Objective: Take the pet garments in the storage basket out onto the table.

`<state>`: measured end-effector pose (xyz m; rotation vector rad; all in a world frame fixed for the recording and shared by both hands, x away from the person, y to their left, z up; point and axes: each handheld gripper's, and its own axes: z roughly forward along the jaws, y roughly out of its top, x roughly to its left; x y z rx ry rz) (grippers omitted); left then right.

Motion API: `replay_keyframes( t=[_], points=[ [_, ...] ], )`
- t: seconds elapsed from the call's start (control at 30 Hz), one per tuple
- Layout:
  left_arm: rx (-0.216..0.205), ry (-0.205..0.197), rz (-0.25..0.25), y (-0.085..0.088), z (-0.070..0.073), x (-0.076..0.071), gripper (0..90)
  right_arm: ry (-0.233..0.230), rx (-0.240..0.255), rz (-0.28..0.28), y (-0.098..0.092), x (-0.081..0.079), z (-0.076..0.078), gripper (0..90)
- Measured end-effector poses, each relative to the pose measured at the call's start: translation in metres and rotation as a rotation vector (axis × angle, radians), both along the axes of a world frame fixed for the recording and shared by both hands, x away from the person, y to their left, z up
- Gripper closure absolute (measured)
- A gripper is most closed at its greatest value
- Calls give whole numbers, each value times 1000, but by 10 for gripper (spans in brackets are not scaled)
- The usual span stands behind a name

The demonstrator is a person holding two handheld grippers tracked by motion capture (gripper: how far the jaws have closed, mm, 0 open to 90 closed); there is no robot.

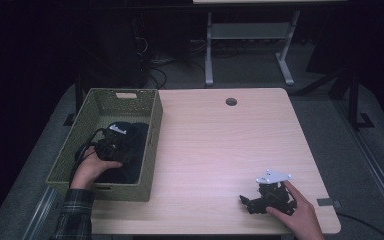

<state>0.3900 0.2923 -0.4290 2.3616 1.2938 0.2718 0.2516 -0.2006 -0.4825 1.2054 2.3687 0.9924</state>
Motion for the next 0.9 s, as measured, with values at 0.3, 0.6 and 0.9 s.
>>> replay_keyframes(
  t=[0.3,0.6,0.9],
  points=[
    [34,55,6,-2,-7,2,140,1,0,0,0,0,0,0],
    [64,119,14,-4,-1,0,401,1,1,-1,0,0,0,0],
    [19,167,7,0,8,-2,709,1,1,-1,0,0,0,0]
  ],
)
